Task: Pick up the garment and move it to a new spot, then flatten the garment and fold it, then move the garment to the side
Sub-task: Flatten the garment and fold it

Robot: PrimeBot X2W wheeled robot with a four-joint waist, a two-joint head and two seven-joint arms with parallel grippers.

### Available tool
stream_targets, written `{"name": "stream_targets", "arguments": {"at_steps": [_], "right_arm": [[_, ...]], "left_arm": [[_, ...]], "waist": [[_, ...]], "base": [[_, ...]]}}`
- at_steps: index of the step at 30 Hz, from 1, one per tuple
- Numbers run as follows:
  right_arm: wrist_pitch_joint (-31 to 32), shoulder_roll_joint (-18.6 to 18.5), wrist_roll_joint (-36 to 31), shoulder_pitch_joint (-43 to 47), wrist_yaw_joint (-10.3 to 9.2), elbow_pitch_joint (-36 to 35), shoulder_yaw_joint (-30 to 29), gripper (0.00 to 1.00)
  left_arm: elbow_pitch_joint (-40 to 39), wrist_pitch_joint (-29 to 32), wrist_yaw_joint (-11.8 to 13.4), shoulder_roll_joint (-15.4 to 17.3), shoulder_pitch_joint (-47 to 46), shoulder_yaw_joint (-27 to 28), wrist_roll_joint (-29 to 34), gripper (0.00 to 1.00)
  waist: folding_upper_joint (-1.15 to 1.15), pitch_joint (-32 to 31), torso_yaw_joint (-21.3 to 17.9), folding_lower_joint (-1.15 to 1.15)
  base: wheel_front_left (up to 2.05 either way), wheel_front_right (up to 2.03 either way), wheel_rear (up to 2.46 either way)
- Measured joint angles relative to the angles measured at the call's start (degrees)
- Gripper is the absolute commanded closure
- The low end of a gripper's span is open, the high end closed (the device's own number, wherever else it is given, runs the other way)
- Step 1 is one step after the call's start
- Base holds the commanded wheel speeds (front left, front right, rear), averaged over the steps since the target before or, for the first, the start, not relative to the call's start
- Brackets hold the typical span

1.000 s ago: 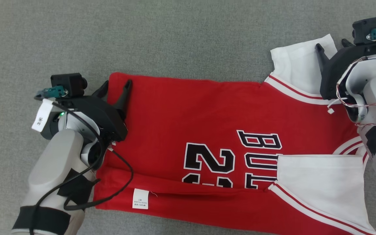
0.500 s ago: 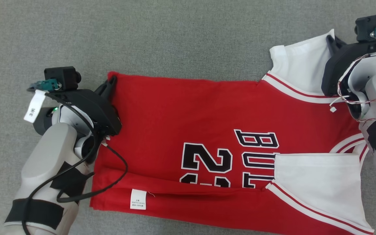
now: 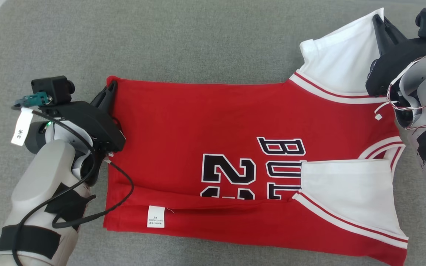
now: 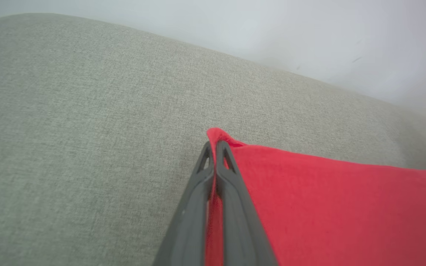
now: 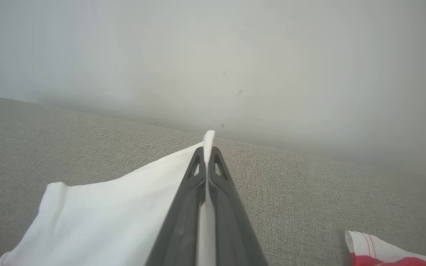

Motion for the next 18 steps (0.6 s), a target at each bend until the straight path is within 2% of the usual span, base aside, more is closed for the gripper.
{"name": "stream_targets", "arguments": {"at_steps": [4, 5, 10, 15, 18], "right_arm": [[-2.91, 0.26, 2.1, 1.19, 1.16, -0.49, -0.48, 1.0], [-4.33, 0.13, 2.79, 2.81, 1.6, -1.11, -0.51, 1.0], [-5.82, 0.1, 5.28, 6.04, 1.88, -2.89, -0.57, 1.0], [-6.31, -0.62, 9.59, 11.94, 1.89, -10.21, 4.14, 1.0], [-6.69, -2.45, 12.83, 16.12, 1.89, -14.74, 6.72, 1.0]], "left_arm": [[-0.02, -0.55, 0.0, 0.54, 0.71, -0.31, -1.6, 1.0], [-0.04, -0.79, 0.0, 1.59, 1.58, -1.2, -1.9, 1.0], [-1.52, -0.98, 0.0, 3.11, 4.04, -3.13, -3.98, 1.0], [-4.39, -2.33, 0.0, 4.7, 7.17, -5.16, -4.88, 1.0], [-5.91, -3.58, 0.0, 5.71, 9.37, -5.86, -5.39, 1.0]], "waist": [[0.0, -1.17, -0.53, 0.0], [0.0, -1.81, -0.89, 0.0], [0.0, -3.17, -1.85, 0.0], [0.0, -5.11, -3.22, 0.0], [-0.01, -6.49, -3.93, 0.0]], "base": [[0.0, 0.0, 0.0], [0.0, 0.0, 0.0], [0.0, 0.0, 0.0], [0.0, 0.0, 0.0], [0.0, 0.0, 0.0]]}}
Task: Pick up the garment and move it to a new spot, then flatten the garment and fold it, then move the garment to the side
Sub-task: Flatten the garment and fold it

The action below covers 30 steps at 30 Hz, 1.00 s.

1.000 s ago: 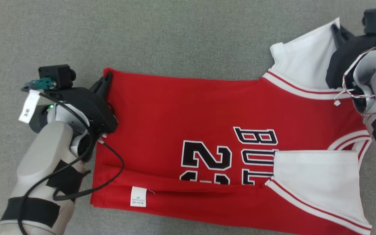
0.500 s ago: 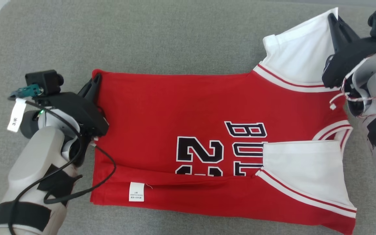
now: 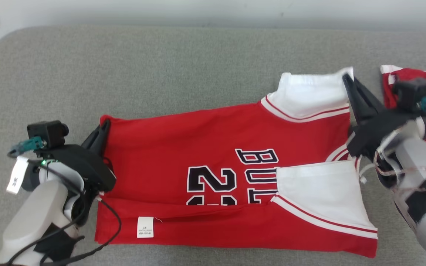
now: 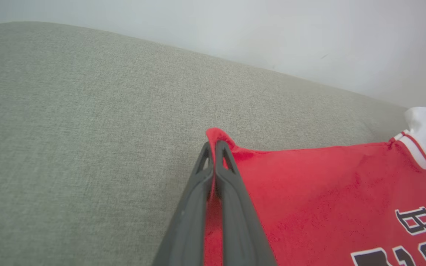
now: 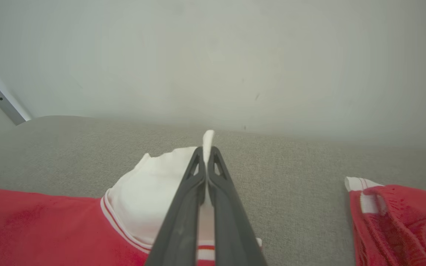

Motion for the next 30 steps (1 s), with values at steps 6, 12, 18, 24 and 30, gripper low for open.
{"name": "stream_targets", "arguments": {"at_steps": [6, 12, 18, 24, 30], "right_arm": [[-0.12, -5.97, 6.28, 7.91, -0.01, -7.33, 4.3, 1.0], [-0.12, -9.73, 12.38, 13.37, -0.01, -12.95, 7.88, 1.0], [0.68, -13.17, 17.64, 18.68, -0.01, -17.33, 11.24, 1.0], [3.37, -16.7, 21.28, 20.93, -0.01, -20.75, 15.11, 1.0], [7.71, -19.26, 21.93, 21.71, -0.01, -21.56, 19.26, 1.0]], "left_arm": [[-2.41, -0.51, 0.0, 1.2, 3.71, -1.82, -2.77, 1.0], [-4.14, -0.97, 0.01, 2.61, 8.0, -3.1, -5.81, 1.0], [-6.17, -0.96, 0.01, 3.88, 11.84, -4.76, -7.05, 1.0], [-7.45, -0.96, 0.01, 3.91, 14.55, -6.83, -7.08, 1.0], [-6.91, -0.89, 0.01, 3.89, 15.32, -7.43, -7.06, 1.0]], "waist": [[0.0, -3.05, -0.78, 0.0], [0.0, -6.0, -1.15, 0.0], [0.0, -8.1, -1.45, -0.01], [0.0, -8.49, -1.47, -0.01], [0.01, -8.32, -1.24, 0.0]], "base": [[0.0, 0.0, 0.0], [0.0, 0.0, 0.0], [0.0, 0.0, 0.0], [0.0, 0.0, 0.0], [0.0, 0.0, 0.0]]}}
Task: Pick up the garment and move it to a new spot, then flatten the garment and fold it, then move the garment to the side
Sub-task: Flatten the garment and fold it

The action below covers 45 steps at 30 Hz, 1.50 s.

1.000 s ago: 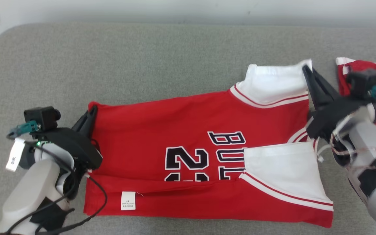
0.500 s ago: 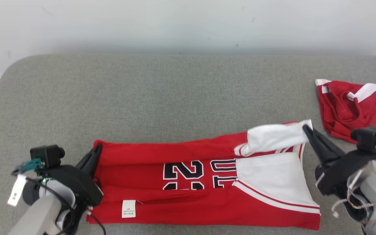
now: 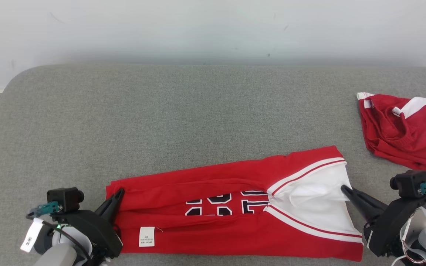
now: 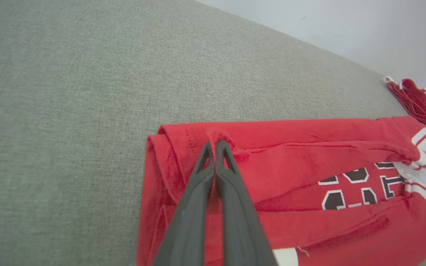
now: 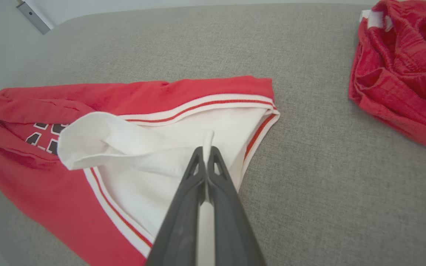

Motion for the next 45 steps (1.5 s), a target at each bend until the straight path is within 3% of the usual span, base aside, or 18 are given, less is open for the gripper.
{"name": "stream_targets", "arguments": {"at_steps": [12, 13, 14, 15, 25, 32, 40, 45], "right_arm": [[4.9, -0.16, 0.94, -0.49, 0.0, 2.65, 3.42, 1.0], [5.15, -0.03, 0.94, -0.52, 0.0, 3.13, 3.58, 0.64], [5.35, 0.07, 1.02, -0.52, 0.0, 3.54, 3.75, 0.27], [5.38, 0.24, 1.27, -0.52, 0.0, 3.76, 3.8, 0.0], [1.52, 1.23, 11.35, -0.37, 0.0, 2.11, -1.34, 0.0], [-2.69, 0.33, 9.88, 1.15, -0.42, 6.47, -2.88, 0.0], [-4.81, 1.65, 8.49, 3.61, -3.16, 6.71, -1.88, 0.0], [-5.63, 1.99, 7.33, 4.54, -5.0, 6.59, -1.74, 0.0]], "left_arm": [[3.35, 0.51, 0.0, -0.43, -0.04, -1.02, 0.12, 1.0], [3.74, 0.51, 0.0, -0.46, -0.05, -1.12, 0.2, 0.69], [4.13, 0.51, 0.02, -0.59, -0.11, -1.15, 0.3, 0.09], [4.44, 0.49, 0.18, -0.76, -0.12, -1.19, 0.46, 0.0], [3.75, -5.01, 2.13, -1.08, 0.15, 1.41, 0.19, 0.0], [0.64, -7.17, 5.78, -0.86, 4.17, 1.94, 1.97, 0.0], [-5.6, -7.69, 12.46, 0.27, 9.67, 2.0, 6.92, 0.0], [-10.8, -7.76, 14.16, 0.34, 12.47, 2.13, 10.74, 0.0]], "waist": [[0.0, -0.16, 0.05, 0.01], [0.0, -0.22, 0.06, 0.01], [0.0, -0.34, 0.08, 0.01], [0.0, -0.5, 0.11, 0.01], [0.0, -2.69, 0.1, 0.01], [0.0, -5.09, 0.1, 0.01], [0.0, -7.24, 0.43, 0.0], [0.0, -7.63, 0.8, 0.0]], "base": [[0.0, 0.0, 0.0], [0.0, 0.0, 0.0], [0.0, 0.0, 0.0], [0.0, 0.0, 0.0], [0.0, 0.0, 0.0], [0.0, 0.0, 0.0], [0.0, 0.0, 0.0], [0.0, 0.0, 0.0]]}}
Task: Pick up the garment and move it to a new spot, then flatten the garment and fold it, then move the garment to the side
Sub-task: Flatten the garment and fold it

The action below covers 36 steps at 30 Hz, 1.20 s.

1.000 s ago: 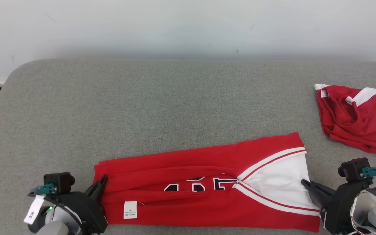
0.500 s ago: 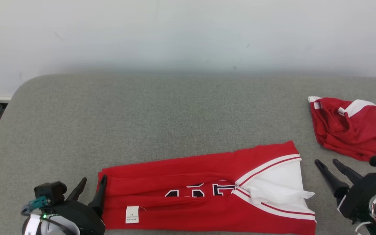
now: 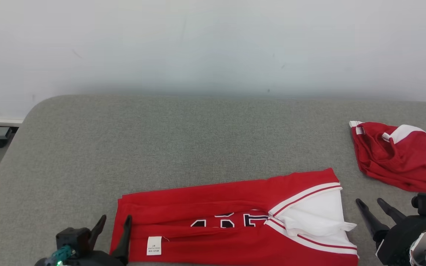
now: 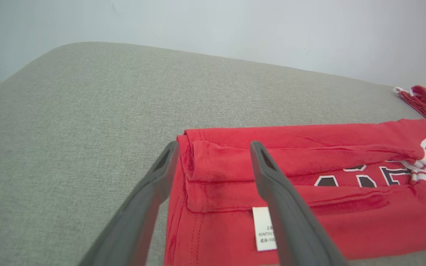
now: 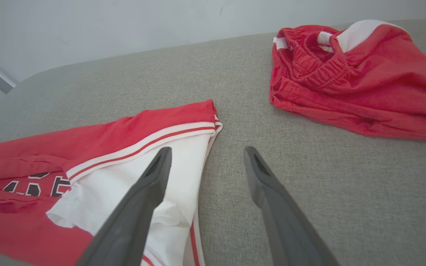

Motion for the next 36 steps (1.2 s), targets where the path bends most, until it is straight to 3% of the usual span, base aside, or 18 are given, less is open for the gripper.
{"name": "stream_targets", "arguments": {"at_steps": [13, 36], "right_arm": [[1.49, 2.05, -2.08, -2.27, -5.56, 1.49, 1.37, 0.0], [17.09, 5.73, -2.9, -8.14, -7.42, 8.32, 6.61, 0.0]], "left_arm": [[-9.65, -0.01, 0.52, 0.97, 4.7, 5.13, 5.64, 0.0], [-14.81, -0.07, 0.53, -4.16, 7.85, 13.48, 14.01, 0.0]], "waist": [[0.0, 0.19, 1.47, 0.0], [0.0, 3.58, 4.85, 0.01]], "base": [[0.0, 0.0, 0.0], [0.0, 0.0, 0.0]]}}
